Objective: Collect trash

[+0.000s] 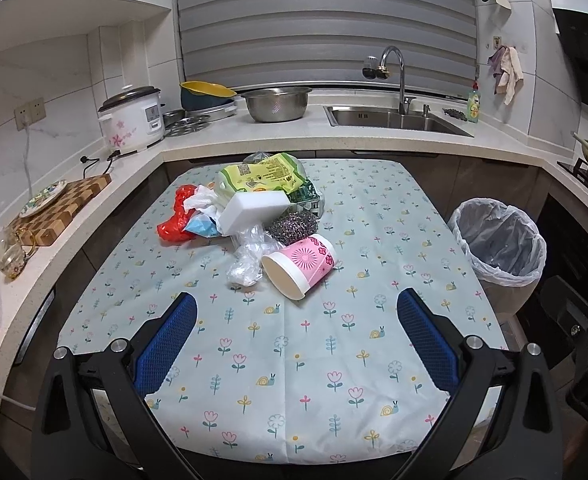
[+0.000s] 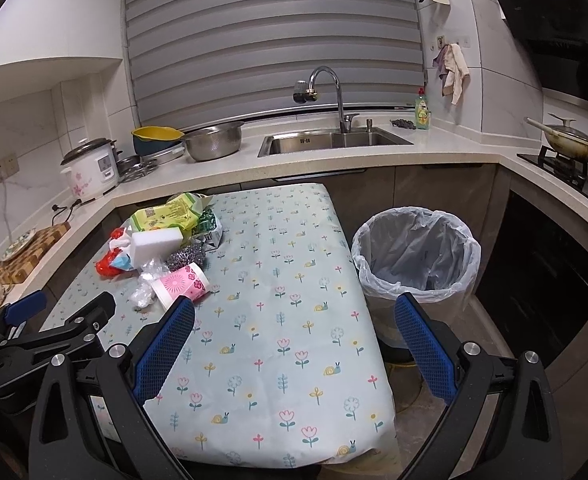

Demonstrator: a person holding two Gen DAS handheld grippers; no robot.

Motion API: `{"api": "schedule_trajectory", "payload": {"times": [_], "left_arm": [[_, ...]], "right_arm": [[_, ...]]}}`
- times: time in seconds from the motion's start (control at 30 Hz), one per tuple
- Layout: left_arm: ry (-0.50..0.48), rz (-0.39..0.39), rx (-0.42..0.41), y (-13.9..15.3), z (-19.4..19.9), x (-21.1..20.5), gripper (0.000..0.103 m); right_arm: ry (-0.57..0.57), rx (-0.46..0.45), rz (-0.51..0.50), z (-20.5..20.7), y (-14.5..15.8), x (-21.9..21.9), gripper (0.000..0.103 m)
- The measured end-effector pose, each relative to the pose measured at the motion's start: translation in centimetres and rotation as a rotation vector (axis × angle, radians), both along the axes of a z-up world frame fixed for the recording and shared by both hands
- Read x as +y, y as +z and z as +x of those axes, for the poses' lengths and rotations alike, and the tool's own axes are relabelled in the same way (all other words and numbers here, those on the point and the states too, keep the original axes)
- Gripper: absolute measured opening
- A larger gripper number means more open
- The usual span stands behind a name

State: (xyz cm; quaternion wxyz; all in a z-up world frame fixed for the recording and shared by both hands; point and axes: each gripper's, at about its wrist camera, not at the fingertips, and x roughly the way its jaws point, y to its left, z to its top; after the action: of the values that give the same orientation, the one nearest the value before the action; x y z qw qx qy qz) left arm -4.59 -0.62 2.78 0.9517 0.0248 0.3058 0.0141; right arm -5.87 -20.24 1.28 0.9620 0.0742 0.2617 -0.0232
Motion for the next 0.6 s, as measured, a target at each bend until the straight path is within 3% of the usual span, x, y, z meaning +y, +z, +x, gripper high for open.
{"api": "schedule_trajectory", "payload": {"times": [0.6], "left_arm": [[0.007, -0.004, -0.012, 0.51, 0.0, 0.59, 0.096]], "right_arm": [[-0.007, -0.016, 0.007, -0.02, 0.55, 0.19, 0.096]]}}
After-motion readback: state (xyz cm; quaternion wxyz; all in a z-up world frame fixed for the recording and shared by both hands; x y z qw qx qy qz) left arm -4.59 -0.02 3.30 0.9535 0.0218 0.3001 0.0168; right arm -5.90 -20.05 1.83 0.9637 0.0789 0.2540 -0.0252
